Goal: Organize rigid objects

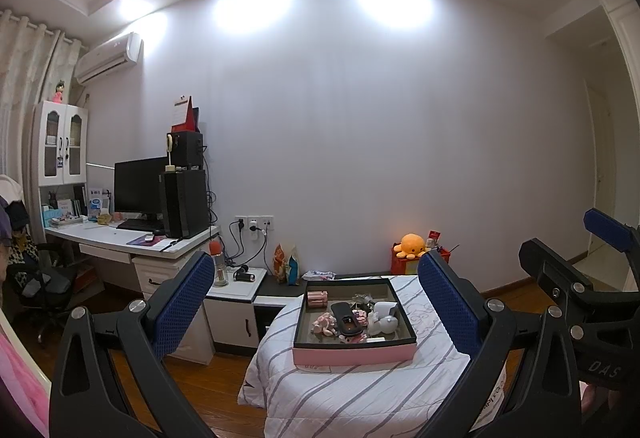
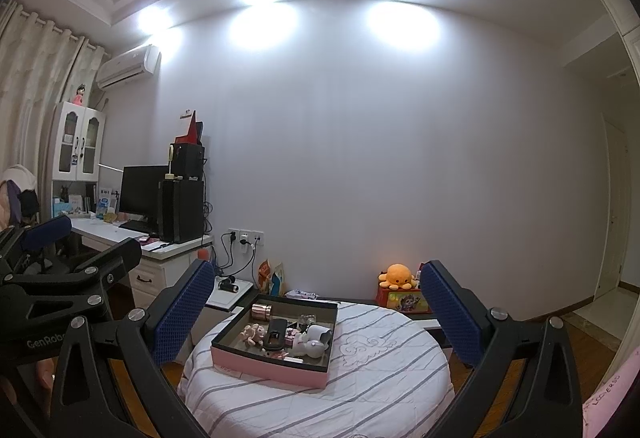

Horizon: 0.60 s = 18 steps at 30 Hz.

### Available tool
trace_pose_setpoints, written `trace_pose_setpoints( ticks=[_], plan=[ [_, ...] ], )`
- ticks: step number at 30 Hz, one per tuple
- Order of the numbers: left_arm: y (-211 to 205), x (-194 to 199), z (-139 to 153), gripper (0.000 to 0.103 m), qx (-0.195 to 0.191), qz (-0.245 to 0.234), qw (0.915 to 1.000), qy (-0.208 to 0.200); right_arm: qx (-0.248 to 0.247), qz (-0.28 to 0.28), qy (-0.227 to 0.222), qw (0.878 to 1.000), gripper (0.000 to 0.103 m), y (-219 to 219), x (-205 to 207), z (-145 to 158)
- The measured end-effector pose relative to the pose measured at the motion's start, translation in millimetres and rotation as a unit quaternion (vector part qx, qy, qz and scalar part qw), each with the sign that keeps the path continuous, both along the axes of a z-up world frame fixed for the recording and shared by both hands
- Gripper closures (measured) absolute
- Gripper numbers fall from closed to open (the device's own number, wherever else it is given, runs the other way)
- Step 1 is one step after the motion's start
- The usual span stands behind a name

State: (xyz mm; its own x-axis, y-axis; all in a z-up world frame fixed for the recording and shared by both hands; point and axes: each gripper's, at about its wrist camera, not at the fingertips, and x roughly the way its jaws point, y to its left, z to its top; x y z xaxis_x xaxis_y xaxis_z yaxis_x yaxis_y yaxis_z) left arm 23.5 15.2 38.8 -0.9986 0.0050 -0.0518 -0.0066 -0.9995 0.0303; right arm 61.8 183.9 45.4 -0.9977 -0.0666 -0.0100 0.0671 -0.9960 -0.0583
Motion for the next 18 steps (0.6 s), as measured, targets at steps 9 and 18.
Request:
trace_pose_setpoints(
  ticks=[9, 18],
  plan=[
    [-3.4, 1.3, -1.1, 0.0, -0.001, -0.003, 1.0, 0.001, 0.004, 0.0, -0.001, 1.0, 0.0, 1.6, -0.5, 2.4],
    [-3.8, 6.0, 0.1, 0.0, -0.007, 0.001, 0.9997, 0.023, 0.004, 0.003, -0.001, 1.0, 0.0, 1.7, -1.3, 4.5]
  ],
)
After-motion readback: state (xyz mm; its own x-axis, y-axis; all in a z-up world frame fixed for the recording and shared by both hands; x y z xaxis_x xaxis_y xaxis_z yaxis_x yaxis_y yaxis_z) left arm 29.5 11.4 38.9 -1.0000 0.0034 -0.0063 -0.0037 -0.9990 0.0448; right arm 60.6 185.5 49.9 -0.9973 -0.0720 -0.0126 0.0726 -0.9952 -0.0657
